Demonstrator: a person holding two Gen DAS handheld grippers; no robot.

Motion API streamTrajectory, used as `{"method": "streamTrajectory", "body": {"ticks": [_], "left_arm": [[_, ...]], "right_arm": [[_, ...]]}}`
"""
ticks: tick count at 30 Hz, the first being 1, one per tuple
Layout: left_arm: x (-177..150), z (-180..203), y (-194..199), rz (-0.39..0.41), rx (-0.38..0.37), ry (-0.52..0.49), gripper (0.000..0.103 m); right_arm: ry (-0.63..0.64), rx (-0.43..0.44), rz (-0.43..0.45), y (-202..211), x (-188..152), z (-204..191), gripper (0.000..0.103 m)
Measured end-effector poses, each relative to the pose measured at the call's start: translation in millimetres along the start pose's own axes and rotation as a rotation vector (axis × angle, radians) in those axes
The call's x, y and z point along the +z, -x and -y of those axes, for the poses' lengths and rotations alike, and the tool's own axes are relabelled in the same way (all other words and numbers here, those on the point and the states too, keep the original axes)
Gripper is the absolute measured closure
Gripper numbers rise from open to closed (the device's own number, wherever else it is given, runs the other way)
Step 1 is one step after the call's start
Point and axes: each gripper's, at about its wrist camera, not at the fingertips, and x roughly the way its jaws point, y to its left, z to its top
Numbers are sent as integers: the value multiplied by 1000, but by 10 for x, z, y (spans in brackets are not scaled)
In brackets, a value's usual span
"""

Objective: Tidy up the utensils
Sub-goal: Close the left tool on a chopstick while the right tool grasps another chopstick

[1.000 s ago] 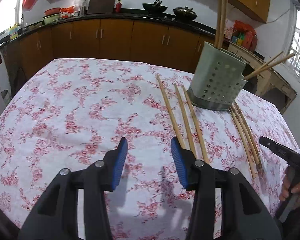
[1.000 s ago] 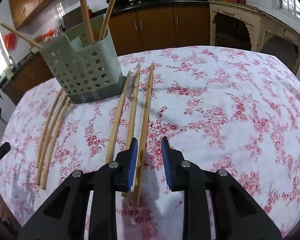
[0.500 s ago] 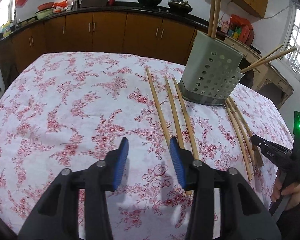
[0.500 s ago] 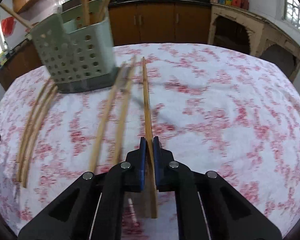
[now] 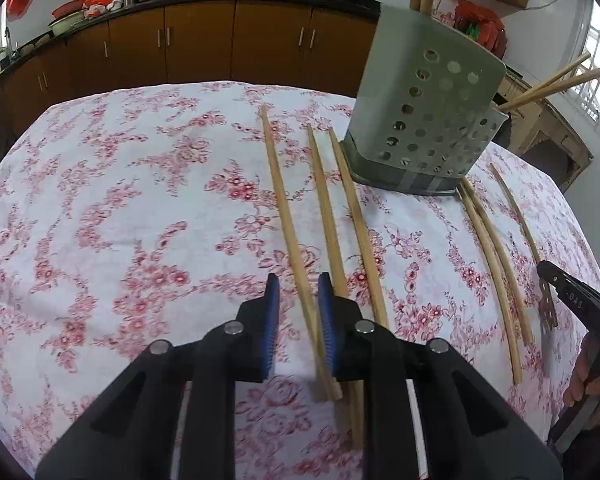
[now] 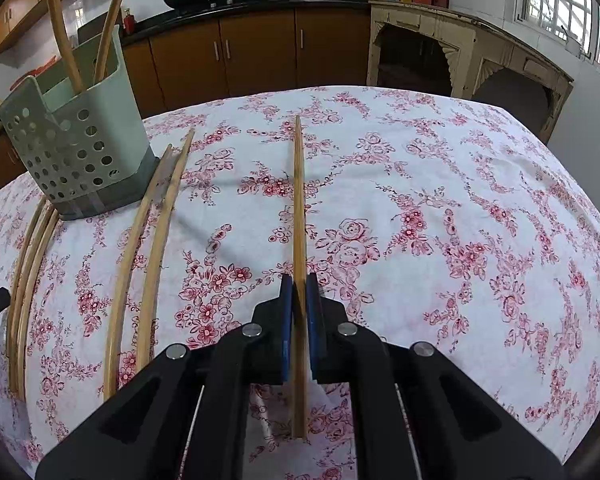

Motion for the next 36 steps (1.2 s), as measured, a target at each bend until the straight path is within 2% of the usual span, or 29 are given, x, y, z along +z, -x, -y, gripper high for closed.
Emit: {"method": "streamTrajectory", "body": {"ticks": [4, 7, 12, 17, 23, 36], "left_arm": [[-1, 63, -69, -8, 21, -13, 92], [-1, 49, -85, 2, 40, -12, 94], [45, -259, -64, 8, 81, 47, 95], [51, -542, -21, 10, 118, 49, 95], [-7, -569, -8, 38, 112, 10, 93], [-55, -562, 39, 39, 100, 17, 91]], "right_arm": [[6, -3, 3, -3, -7, -16, 95], [21, 1, 4, -3, 8, -34, 95], [28, 34, 1, -20, 47, -27, 95], [39, 48, 10, -54, 78, -49, 95], [27, 67, 10, -56, 71, -36, 95], [30, 63, 10, -59, 74, -50, 95]]}}
